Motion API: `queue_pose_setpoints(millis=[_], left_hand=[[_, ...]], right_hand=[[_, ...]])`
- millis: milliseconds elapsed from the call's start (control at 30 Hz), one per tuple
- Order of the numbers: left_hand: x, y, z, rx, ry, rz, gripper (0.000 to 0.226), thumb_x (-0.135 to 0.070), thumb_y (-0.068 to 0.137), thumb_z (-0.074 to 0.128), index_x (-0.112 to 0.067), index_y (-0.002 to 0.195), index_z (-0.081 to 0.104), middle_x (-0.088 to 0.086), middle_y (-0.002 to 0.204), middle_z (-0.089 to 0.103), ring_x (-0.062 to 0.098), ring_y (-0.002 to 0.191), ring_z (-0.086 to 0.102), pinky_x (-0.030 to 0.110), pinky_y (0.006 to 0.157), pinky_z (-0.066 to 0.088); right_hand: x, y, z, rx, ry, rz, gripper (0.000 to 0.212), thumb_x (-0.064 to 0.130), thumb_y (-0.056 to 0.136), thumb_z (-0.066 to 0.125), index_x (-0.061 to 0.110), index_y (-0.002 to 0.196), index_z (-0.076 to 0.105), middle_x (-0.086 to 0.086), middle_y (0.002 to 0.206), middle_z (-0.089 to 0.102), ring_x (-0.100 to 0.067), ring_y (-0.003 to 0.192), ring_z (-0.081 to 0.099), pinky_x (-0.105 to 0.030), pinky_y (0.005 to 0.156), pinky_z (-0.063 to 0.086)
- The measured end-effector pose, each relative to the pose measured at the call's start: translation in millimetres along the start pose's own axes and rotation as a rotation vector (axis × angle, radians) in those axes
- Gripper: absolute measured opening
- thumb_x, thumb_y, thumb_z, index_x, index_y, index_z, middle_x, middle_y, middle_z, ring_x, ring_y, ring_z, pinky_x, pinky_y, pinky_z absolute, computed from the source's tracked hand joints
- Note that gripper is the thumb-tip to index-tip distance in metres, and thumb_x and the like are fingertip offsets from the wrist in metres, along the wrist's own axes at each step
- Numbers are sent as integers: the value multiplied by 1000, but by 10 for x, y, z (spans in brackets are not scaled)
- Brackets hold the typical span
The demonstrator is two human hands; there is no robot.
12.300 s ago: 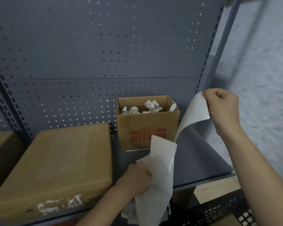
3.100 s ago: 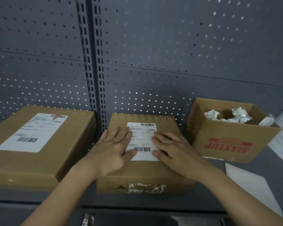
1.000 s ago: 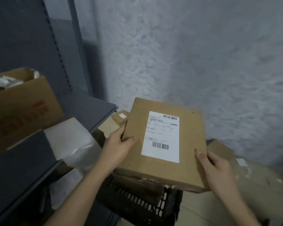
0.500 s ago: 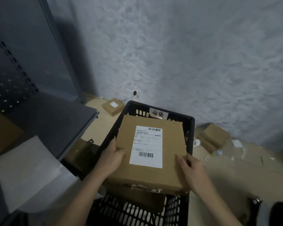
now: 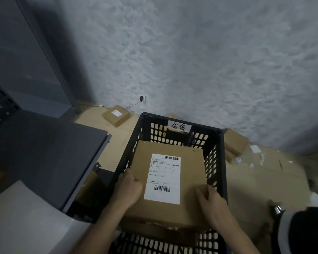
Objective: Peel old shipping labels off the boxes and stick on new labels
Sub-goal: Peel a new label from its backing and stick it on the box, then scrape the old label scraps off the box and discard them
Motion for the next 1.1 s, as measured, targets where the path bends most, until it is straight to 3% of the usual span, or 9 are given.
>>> queue_pose_setpoints(millis=[200,433,633,733,800,867,933,1000,1100], left_hand=[[92,50,32,31,76,4,37,-11,93,47,-16,130,44,6,116,52,21,99,56,35,81,50],[111,13,44,42,111,13,46,-15,93,50,-16,138,39,7,125,52,23,107,56,41,93,51],[-71,-147,-41,6,152,84,63,-20,96,48,-15,153,22,9,132,47,24,111,56,39,93,52],[-377,-397,-159,-15,123,226,51,-27,99,51,-30,147,34,-5,137,45,8,104,56,22,77,53],[-599,-632,-252,-26,106,321,42,-29,101,49,-35,142,41,-22,135,35,-6,99,47,9,59,41],[-751,-866,-355,-77,114,387,37,-31,103,48,-31,139,46,-25,122,37,-12,90,44,8,53,39],[-862,-1089,-489,-157,122,464,33,-34,102,48,-34,135,51,-27,121,44,-8,95,50,10,65,46],[-916,-1360,-719,-296,133,500,35,-35,101,48,-36,136,52,-20,127,55,-3,110,53,20,88,51],[-878,-1821,-1080,-542,165,506,31,-31,100,49,-28,129,60,-13,121,62,1,104,56,27,89,51]], right_hand=[[-70,5,133,23,2,48,46,37,103,43,12,142,39,-9,127,58,-15,94,50,-28,81,44],[-85,-46,145,14,-22,65,47,38,102,45,13,141,41,-10,127,59,-26,113,58,-34,88,47],[34,-141,-20,-17,-53,13,45,38,100,48,15,139,45,-6,115,64,-21,100,60,-31,80,48],[242,-232,-246,-79,-53,-88,35,39,99,50,21,129,54,2,101,64,-15,92,59,-32,83,52],[424,-293,-370,-101,-83,-168,44,46,97,50,25,136,52,0,116,65,-16,105,60,-33,91,51],[676,-378,-465,-111,-121,-262,51,47,97,51,26,143,47,-2,133,60,-17,120,57,-31,98,47],[973,-464,-538,-118,-162,-398,48,44,97,51,25,141,50,0,132,61,-15,120,57,-28,97,47],[1300,-583,-574,-104,-189,-553,47,44,97,51,24,139,52,1,127,64,-13,114,60,-26,95,49],[1739,-780,-558,-76,-243,-759,49,51,95,47,25,137,55,4,126,65,-11,108,62,-25,89,51]])
Point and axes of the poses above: each hand's wrist, its own y-axis towards the middle knuckle, its own z-axis out of the palm, x = y × z, the point moved 9 cm from there along y, towards the middle knuckle
